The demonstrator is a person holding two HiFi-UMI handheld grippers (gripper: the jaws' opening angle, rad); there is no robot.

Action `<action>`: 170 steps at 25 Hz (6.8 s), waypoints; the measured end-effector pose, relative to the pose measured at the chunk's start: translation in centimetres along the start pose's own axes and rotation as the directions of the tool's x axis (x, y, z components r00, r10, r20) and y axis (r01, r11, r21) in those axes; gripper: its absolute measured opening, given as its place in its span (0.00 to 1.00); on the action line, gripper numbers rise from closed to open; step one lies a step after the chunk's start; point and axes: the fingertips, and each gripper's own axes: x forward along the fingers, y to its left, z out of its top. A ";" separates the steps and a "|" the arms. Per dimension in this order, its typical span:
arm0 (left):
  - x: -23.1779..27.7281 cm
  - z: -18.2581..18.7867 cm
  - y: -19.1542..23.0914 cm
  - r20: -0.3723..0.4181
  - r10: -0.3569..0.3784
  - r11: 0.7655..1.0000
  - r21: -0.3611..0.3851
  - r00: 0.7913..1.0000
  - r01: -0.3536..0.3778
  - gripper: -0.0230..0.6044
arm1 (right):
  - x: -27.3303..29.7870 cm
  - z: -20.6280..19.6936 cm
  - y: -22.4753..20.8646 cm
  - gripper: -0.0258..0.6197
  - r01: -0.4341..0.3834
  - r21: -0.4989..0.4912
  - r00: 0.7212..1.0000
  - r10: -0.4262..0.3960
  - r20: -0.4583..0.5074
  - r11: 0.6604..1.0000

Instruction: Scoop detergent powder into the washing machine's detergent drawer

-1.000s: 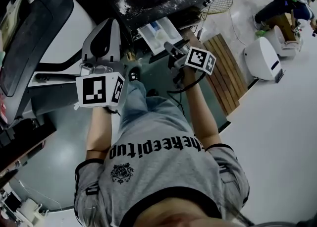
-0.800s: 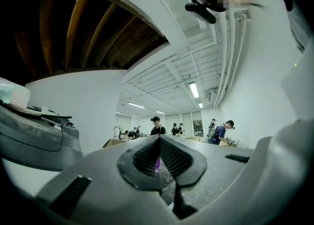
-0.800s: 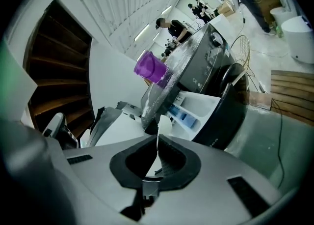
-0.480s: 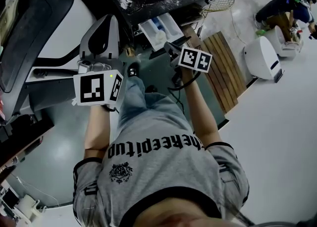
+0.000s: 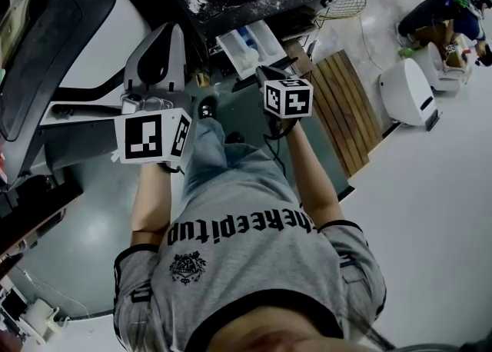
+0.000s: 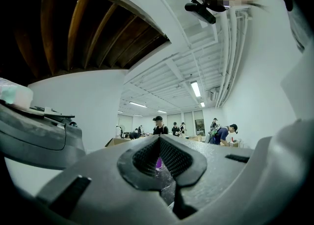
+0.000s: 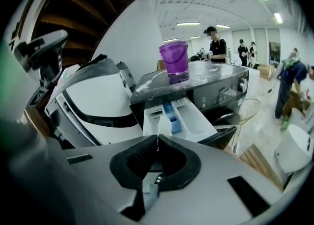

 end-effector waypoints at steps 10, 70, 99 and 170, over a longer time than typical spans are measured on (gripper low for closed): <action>0.1 -0.1 0.2 -0.003 0.004 1.000 -0.005 1.000 -0.004 0.04 | 0.2 0.2 1.3 0.05 0.108 -0.457 0.993 -0.122 -0.001 0.883; -1.2 1.7 -1.6 0.028 0.001 1.000 0.023 1.000 -0.001 0.04 | -1.9 0.8 1.5 0.05 0.115 -0.358 0.993 -0.096 0.071 0.926; 0.2 5.5 1.1 0.081 -0.252 0.967 -0.003 0.964 0.253 0.04 | -15.0 14.5 9.7 0.05 0.314 -0.057 0.787 -0.226 0.574 0.948; -8.0 9.1 4.4 0.173 -0.348 0.935 -0.006 0.921 0.354 0.04 | -26.9 13.8 20.0 0.05 0.561 0.044 0.458 -0.354 0.815 0.827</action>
